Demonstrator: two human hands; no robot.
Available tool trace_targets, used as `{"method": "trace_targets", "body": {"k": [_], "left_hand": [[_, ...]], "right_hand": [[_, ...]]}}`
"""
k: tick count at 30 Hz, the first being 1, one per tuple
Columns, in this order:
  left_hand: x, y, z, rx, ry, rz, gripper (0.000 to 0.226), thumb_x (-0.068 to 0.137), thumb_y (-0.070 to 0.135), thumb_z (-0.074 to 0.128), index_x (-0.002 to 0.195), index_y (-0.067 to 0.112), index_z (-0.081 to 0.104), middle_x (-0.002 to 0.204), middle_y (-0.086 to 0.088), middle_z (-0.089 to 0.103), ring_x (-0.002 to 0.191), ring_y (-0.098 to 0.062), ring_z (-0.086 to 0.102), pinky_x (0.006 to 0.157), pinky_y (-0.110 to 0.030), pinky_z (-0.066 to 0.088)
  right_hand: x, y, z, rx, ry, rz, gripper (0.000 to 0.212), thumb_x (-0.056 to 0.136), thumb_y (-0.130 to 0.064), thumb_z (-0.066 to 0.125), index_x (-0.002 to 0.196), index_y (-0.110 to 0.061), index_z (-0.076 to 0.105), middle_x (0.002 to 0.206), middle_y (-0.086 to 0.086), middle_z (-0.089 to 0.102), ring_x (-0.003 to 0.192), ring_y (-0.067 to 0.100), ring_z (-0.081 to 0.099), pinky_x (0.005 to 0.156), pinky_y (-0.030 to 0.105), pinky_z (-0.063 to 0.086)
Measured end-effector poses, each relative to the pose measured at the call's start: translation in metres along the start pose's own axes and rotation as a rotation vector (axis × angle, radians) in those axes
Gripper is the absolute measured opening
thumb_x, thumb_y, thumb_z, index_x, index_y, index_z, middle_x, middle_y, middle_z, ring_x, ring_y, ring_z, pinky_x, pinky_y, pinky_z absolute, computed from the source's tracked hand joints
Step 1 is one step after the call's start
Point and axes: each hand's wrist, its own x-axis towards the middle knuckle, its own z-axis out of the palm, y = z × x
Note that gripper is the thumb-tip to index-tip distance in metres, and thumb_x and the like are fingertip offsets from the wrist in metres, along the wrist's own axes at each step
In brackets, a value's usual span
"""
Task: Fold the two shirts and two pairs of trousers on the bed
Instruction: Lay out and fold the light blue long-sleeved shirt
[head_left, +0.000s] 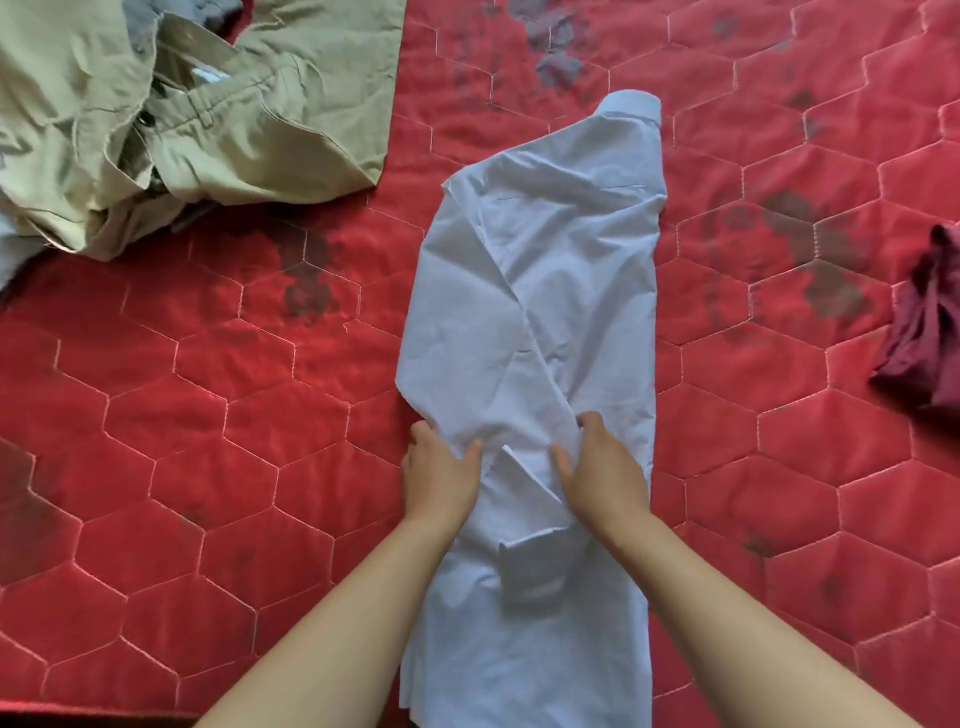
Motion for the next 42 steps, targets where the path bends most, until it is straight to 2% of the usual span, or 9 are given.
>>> {"method": "trace_targets", "body": {"k": [5,11,14,17,24,28,33,40,42], "left_hand": [[-0.012,-0.006,-0.007,-0.074,0.062,0.203,0.024,0.085,0.014,0.062,0.104,0.007,0.051,0.103,-0.009,0.06,0.096,-0.028,0.055,0.075,-0.028,0.037],[-0.021,0.001,-0.013,-0.313,0.118,0.295,0.027,0.086,0.016,0.063,0.108,0.022,0.048,0.094,0.002,0.059,0.078,-0.007,0.055,0.063,-0.006,0.039],[-0.028,0.0,-0.01,-0.388,0.06,0.226,0.039,0.088,0.018,0.061,0.12,0.025,0.04,0.106,0.007,0.06,0.088,0.001,0.058,0.071,-0.008,0.045],[-0.036,-0.011,0.002,-0.2,-0.064,0.141,0.066,0.087,0.017,0.061,0.139,0.014,0.02,0.125,-0.005,0.056,0.107,-0.025,0.058,0.087,-0.034,0.047],[-0.053,-0.023,0.015,-0.208,-0.106,0.184,0.082,0.086,0.008,0.059,0.145,0.018,0.002,0.132,-0.009,0.05,0.104,-0.012,0.053,0.076,-0.008,0.038],[-0.055,-0.027,0.01,-0.257,-0.034,0.22,0.078,0.087,0.007,0.055,0.144,0.026,0.004,0.117,0.003,0.058,0.103,-0.021,0.06,0.082,-0.028,0.046],[-0.046,-0.029,0.006,-0.254,-0.04,0.182,0.078,0.092,0.012,0.051,0.146,0.024,-0.004,0.139,-0.006,0.047,0.118,-0.024,0.054,0.096,-0.038,0.045],[-0.022,-0.014,-0.005,-0.178,-0.018,0.272,0.073,0.092,0.006,0.049,0.147,0.014,0.002,0.15,-0.01,0.031,0.131,-0.028,0.041,0.105,-0.032,0.036],[-0.022,-0.01,-0.013,-0.188,-0.064,0.341,0.074,0.091,0.003,0.047,0.148,0.017,0.001,0.153,-0.006,0.025,0.136,-0.021,0.034,0.11,-0.032,0.032]], "right_hand": [[-0.034,0.022,-0.007,0.128,-0.128,-0.035,0.055,0.081,-0.038,0.065,0.125,-0.021,0.039,0.113,-0.002,0.057,0.104,0.021,0.056,0.076,0.033,0.044],[-0.071,0.05,-0.013,0.303,-0.215,-0.055,0.038,0.076,-0.02,0.06,0.106,-0.04,0.048,0.088,-0.022,0.065,0.075,0.002,0.062,0.061,0.017,0.048],[-0.086,0.056,-0.012,0.374,-0.19,-0.039,0.044,0.077,-0.021,0.061,0.104,-0.052,0.045,0.09,-0.029,0.064,0.084,-0.003,0.062,0.063,0.009,0.046],[-0.082,0.057,-0.008,0.321,-0.153,-0.046,0.055,0.079,-0.025,0.068,0.123,-0.043,0.04,0.108,-0.026,0.058,0.104,0.003,0.057,0.077,0.009,0.04],[-0.054,0.044,-0.006,0.149,-0.173,-0.183,0.087,0.08,-0.031,0.064,0.149,-0.022,0.012,0.153,-0.004,0.026,0.137,0.014,0.031,0.105,0.019,0.025],[-0.081,0.051,0.002,0.211,-0.187,-0.128,0.081,0.083,-0.04,0.057,0.148,-0.027,0.011,0.142,0.001,0.045,0.121,0.021,0.05,0.091,0.026,0.041],[-0.059,0.038,-0.001,0.206,-0.099,-0.129,0.082,0.085,-0.035,0.061,0.148,-0.021,0.012,0.144,0.0,0.038,0.124,0.016,0.046,0.098,0.027,0.038],[0.002,-0.012,-0.007,0.324,0.021,-0.057,0.041,0.088,-0.017,0.056,0.127,-0.011,0.047,0.094,-0.001,0.057,0.087,0.02,0.058,0.084,0.033,0.047],[-0.012,-0.006,-0.01,0.389,0.081,-0.071,0.032,0.086,-0.01,0.056,0.118,-0.013,0.053,0.088,-0.004,0.057,0.073,0.011,0.058,0.074,0.02,0.048]]}}
